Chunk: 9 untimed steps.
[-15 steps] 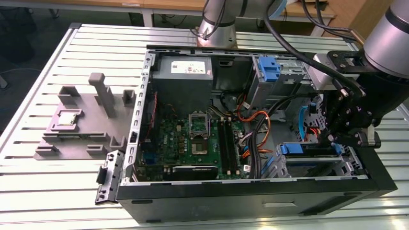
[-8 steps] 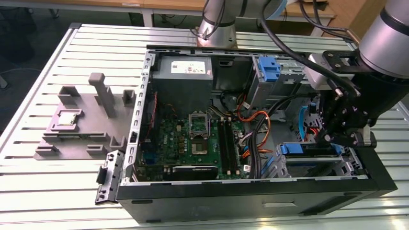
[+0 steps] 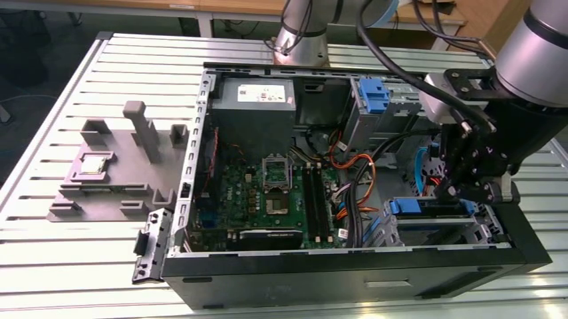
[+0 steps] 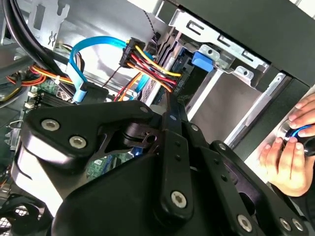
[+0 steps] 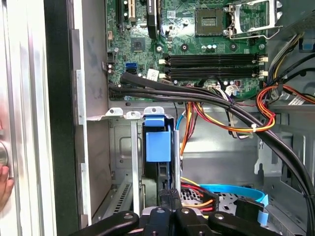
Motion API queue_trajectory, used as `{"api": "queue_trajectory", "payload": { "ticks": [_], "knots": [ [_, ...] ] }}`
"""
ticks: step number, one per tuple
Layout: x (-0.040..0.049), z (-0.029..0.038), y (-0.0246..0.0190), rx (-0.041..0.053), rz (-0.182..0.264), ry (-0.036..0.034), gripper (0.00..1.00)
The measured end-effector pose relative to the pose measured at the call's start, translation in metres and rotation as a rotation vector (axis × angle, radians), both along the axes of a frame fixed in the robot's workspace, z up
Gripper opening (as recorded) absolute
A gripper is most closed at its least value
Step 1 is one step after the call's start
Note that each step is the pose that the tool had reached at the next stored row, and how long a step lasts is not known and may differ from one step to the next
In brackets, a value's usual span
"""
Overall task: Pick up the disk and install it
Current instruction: 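Insert the second disk wire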
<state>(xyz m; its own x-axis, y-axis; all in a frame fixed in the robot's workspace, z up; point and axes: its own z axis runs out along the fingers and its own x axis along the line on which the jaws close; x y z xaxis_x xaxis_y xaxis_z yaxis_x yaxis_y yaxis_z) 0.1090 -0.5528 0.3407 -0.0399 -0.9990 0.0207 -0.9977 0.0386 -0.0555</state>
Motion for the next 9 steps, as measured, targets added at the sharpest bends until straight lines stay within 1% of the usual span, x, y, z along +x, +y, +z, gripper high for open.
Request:
{"api": "queue_trajectory", "payload": {
  "ticks": [5,6,7,8,9],
  "knots": [
    [0.0000,0.0048,0.0003,0.0002,0.000,0.0007,0.10],
    [0.0002,0.0047,0.0003,0.0005,0.000,0.0054,0.10],
    [0.0006,0.0048,0.0003,0.0003,0.000,0.0142,0.10],
    [0.0008,0.0048,0.0003,0.0003,0.000,0.0275,0.10],
    [0.0010,0.0048,0.0003,0.0002,0.000,0.0390,0.10]
  ]
}}
